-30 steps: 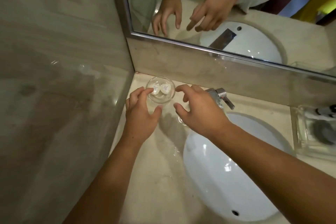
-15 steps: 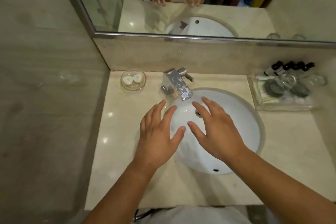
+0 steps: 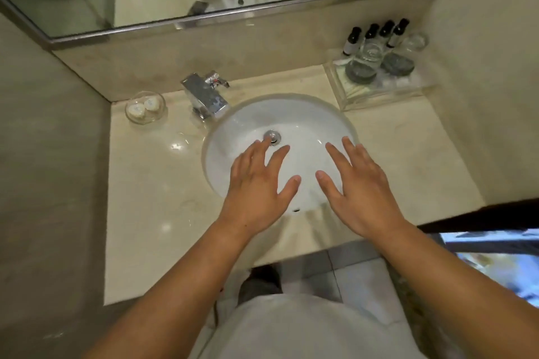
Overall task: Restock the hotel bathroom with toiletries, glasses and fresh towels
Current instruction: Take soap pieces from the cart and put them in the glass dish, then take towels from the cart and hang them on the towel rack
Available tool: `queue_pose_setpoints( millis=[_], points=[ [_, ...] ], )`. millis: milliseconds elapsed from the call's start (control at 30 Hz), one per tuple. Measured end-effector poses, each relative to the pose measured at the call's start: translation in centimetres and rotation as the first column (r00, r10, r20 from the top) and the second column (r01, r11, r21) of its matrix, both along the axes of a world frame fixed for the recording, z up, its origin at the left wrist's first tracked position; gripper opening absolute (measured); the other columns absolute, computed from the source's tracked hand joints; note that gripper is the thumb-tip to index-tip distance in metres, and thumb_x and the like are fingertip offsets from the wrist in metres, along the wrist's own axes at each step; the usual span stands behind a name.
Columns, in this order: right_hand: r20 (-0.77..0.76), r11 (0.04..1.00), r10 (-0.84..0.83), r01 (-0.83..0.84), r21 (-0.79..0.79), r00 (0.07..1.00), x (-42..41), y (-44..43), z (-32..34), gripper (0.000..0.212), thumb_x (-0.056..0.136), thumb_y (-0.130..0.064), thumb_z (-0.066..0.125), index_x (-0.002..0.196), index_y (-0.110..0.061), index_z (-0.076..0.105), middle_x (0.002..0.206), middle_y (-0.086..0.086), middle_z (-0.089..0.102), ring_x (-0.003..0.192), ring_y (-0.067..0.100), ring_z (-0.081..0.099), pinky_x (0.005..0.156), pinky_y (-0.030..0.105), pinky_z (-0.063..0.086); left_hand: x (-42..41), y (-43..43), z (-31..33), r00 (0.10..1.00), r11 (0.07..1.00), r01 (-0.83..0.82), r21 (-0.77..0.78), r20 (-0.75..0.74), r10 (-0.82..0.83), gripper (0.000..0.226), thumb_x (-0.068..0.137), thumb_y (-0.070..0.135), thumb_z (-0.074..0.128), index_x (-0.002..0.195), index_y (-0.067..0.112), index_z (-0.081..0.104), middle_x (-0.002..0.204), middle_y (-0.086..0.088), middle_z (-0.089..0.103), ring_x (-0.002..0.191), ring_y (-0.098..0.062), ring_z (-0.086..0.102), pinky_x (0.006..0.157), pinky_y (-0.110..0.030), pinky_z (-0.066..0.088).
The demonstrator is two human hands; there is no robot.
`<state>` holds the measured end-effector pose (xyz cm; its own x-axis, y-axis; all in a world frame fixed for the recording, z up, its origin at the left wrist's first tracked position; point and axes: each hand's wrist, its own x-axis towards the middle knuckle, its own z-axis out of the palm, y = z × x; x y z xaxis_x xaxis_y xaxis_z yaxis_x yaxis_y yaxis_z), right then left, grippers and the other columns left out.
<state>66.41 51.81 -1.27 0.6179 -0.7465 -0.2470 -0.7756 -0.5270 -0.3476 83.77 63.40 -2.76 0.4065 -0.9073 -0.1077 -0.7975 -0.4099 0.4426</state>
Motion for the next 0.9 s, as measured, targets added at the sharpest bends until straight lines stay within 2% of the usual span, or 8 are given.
queue_pose_setpoints(
  millis=[167,333,433,733,900],
  points=[
    [0.023,0.994,-0.108,0.108,0.03,0.994,-8.7,0.3,0.4,0.076,0.098,-0.072,0.017,0.165,-0.037,0.014,0.175,-0.002,0.001,0.161,0.022,-0.002,0.129,0.049,0.009,-7.6,-2.2,0.4,0.995,0.995,0.095,-0.007,0.014,-0.095,0.065,0.101,0.062,0.037,0.16,0.034,0.032,0.172,-0.003,0.017,0.159,-0.025,0.01,0.127,-0.045,0.008],
    [0.061,0.971,-0.239,0.237,0.031,0.969,-17.7,0.9,0.7,0.071,0.102,-0.068,0.025,0.165,-0.036,0.016,0.175,-0.002,0.001,0.161,0.021,-0.003,0.128,0.05,0.006,-16.3,-4.3,0.9,0.971,0.97,0.24,-0.022,0.011,-0.24,0.063,0.103,0.06,0.04,0.16,0.034,0.032,0.172,-0.002,0.017,0.159,-0.024,0.009,0.127,-0.042,0.005],
    [0.098,0.949,-0.314,0.315,0.008,0.944,-22.8,1.4,0.8,0.07,0.102,-0.067,0.027,0.165,-0.036,0.017,0.175,-0.001,0.004,0.161,0.023,-0.002,0.129,0.053,0.01,-21.0,-5.3,1.2,0.945,0.944,0.328,-0.038,0.027,-0.327,0.062,0.103,0.06,0.041,0.159,0.034,0.034,0.171,-0.003,0.02,0.158,-0.024,0.012,0.126,-0.042,0.008],
    [0.148,0.799,-0.595,0.601,0.002,0.79,-36.3,4.9,0.6,0.068,0.103,-0.064,0.033,0.163,-0.033,0.025,0.174,0.003,0.012,0.16,0.026,0.006,0.127,0.053,0.014,-34.2,-8.2,2.3,0.797,0.796,0.603,-0.05,0.082,-0.598,0.061,0.103,0.058,0.044,0.158,0.033,0.037,0.17,-0.002,0.024,0.156,-0.025,0.017,0.125,-0.042,0.014],
    [0.156,0.699,-0.706,0.715,0.003,0.69,-42.2,6.4,0.3,0.067,0.103,-0.062,0.038,0.163,-0.034,0.026,0.174,0.002,0.012,0.16,0.026,0.006,0.126,0.052,0.013,-40.8,-9.7,1.8,0.688,0.687,0.724,-0.06,0.115,-0.716,0.063,0.099,0.059,0.044,0.154,0.03,0.043,0.164,-0.006,0.034,0.152,-0.028,0.027,0.124,-0.047,0.022]
  ],
)
